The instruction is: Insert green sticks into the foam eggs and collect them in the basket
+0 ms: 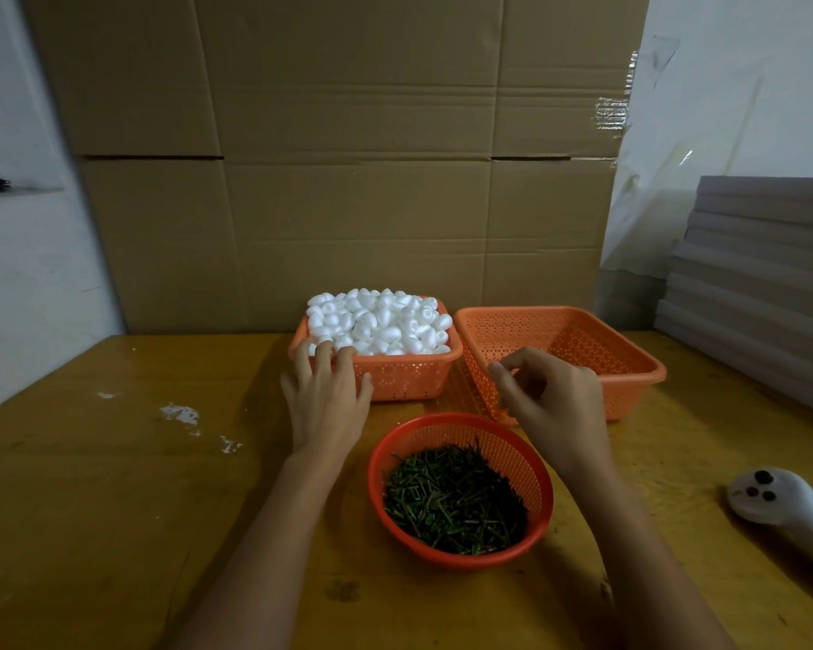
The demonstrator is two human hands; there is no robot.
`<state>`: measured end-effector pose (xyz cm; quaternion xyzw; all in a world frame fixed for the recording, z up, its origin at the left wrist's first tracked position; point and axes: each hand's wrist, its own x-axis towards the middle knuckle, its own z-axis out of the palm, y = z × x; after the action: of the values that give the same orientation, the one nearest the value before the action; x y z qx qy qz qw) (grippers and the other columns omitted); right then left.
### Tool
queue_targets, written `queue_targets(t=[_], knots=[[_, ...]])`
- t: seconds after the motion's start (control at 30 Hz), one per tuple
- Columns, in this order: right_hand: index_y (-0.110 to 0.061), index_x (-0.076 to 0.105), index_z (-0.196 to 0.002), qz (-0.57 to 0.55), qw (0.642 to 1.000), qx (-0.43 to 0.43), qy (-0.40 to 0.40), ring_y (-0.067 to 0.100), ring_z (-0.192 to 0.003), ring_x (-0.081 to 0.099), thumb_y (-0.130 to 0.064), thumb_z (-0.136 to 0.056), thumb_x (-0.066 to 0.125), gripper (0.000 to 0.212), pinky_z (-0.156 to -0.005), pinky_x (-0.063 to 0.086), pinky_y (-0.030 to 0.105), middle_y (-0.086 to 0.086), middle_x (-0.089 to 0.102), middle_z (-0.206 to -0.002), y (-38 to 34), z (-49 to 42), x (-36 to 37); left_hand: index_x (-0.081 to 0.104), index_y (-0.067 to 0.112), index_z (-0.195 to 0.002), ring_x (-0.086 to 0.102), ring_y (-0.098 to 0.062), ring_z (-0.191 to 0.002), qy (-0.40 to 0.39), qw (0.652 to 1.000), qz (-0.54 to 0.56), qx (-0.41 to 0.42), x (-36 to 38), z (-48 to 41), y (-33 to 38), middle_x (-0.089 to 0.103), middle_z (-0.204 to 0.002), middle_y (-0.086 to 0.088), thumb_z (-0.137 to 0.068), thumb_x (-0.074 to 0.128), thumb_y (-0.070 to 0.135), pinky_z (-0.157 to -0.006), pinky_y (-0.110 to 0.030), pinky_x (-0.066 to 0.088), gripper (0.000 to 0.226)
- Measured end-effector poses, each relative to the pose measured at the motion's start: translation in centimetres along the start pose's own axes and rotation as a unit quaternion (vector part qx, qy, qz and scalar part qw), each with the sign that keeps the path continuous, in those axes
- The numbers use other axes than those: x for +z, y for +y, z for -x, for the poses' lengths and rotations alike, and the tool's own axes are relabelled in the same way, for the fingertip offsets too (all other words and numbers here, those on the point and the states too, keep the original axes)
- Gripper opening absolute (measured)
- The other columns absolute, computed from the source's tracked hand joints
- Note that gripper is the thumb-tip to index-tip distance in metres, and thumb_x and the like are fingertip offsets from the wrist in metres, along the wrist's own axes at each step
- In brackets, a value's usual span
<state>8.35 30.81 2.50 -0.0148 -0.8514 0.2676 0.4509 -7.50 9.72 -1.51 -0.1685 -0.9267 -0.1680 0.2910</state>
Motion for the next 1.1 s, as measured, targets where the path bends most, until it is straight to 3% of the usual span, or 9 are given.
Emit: queue_targets(t=[0.2, 0.3, 0.4, 0.5, 0.6, 0.7, 0.87, 1.1], knots=[[-0.025, 0.073, -0.086, -0.003, 1.0, 0.002, -0.012, 0.006, -0.054, 0.064, -0.037, -0.097, 0.068, 0.016, -0.056, 0.054, 0.041, -0.01, 0.066, -0.06, 0.0, 0.0, 0.1, 0.065, 0.01, -0.13, 0.052, -0.036, -0.133, 0.144, 0.984, 0.086, 0.065, -0.5, -0.3, 0.2, 0.058, -0.14, -0.015, -0.099, 0.068, 0.027, -0.107, -0.056, 0.048, 0.036], [-0.026, 0.073, -0.086, -0.004, 0.999, -0.02, -0.045, 0.006, -0.057, 0.064, -0.04, -0.096, 0.066, 0.018, -0.056, 0.053, 0.039, -0.012, 0.067, -0.064, -0.1, 0.0, 0.2, 0.067, 0.01, -0.118, 0.061, -0.031, -0.119, 0.217, 0.958, 0.162, 0.097, -1.0, -0.1, 0.8, 0.059, -0.132, -0.013, -0.096, 0.074, 0.022, -0.094, -0.041, 0.056, 0.026], [-0.029, 0.073, -0.091, -0.019, 0.99, -0.052, -0.129, 0.005, -0.065, 0.067, -0.044, -0.097, 0.064, 0.019, -0.058, 0.051, 0.024, -0.017, 0.068, -0.071, -0.3, 0.1, 0.4, 0.066, 0.009, -0.105, 0.064, -0.024, -0.108, 0.248, 0.94, 0.184, 0.144, -1.5, 0.3, 1.4, 0.064, -0.119, -0.01, -0.096, 0.075, 0.012, -0.081, -0.03, 0.055, 0.013], [-0.032, 0.075, -0.093, -0.003, 0.973, -0.078, -0.218, 0.003, -0.075, 0.067, -0.051, -0.097, 0.064, 0.023, -0.063, 0.048, 0.017, -0.02, 0.069, -0.077, -0.4, 0.3, 0.8, 0.065, 0.006, -0.098, 0.067, -0.02, -0.099, 0.237, 0.935, 0.186, 0.187, -1.6, 0.9, 1.7, 0.067, -0.108, -0.007, -0.094, 0.074, 0.002, -0.076, -0.024, 0.052, 0.01], [-0.034, 0.076, -0.097, 0.023, 0.953, -0.097, -0.285, -0.002, -0.084, 0.067, -0.067, -0.092, 0.059, 0.037, -0.073, 0.054, 0.023, -0.022, 0.071, -0.088, -0.8, 0.5, 1.0, 0.062, 0.007, -0.098, 0.068, -0.017, -0.083, 0.19, 0.939, 0.208, 0.198, -1.5, 1.2, 1.8, 0.066, -0.095, -0.002, -0.09, 0.078, 0.001, -0.067, -0.025, 0.051, 0.019], [-0.033, 0.077, -0.101, 0.032, 0.933, -0.105, -0.344, -0.004, -0.089, 0.068, -0.072, -0.087, 0.062, 0.044, -0.079, 0.056, 0.026, -0.021, 0.074, -0.096, -1.0, 0.7, 1.1, 0.061, 0.008, -0.104, 0.07, -0.015, -0.081, 0.153, 0.943, 0.218, 0.201, -1.2, 1.4, 1.8, 0.069, -0.094, 0.001, -0.087, 0.081, 0.002, -0.071, -0.018, 0.045, 0.028], [-0.034, 0.078, -0.105, 0.036, 0.905, -0.092, -0.414, -0.006, -0.096, 0.067, -0.064, -0.082, 0.075, 0.038, -0.084, 0.056, 0.025, -0.022, 0.075, -0.104, -1.1, 0.8, 1.3, 0.066, 0.011, -0.105, 0.068, -0.01, -0.087, 0.132, 0.938, 0.224, 0.229, -1.0, 1.4, 1.8, 0.07, -0.098, 0.003, -0.085, 0.082, 0.0, -0.079, -0.017, 0.046, 0.029], [-0.034, 0.08, -0.1, 0.02, 0.898, -0.077, -0.433, -0.008, -0.094, 0.068, -0.045, -0.083, 0.083, 0.02, -0.086, 0.056, 0.023, -0.023, 0.076, -0.102, -1.1, 0.8, 1.4, 0.069, 0.01, -0.104, 0.067, -0.014, -0.092, 0.113, 0.933, 0.241, 0.24, -1.0, 1.3, 1.6, 0.071, -0.101, 0.001, -0.087, 0.08, 0.0, -0.079, -0.027, 0.056, 0.023]])
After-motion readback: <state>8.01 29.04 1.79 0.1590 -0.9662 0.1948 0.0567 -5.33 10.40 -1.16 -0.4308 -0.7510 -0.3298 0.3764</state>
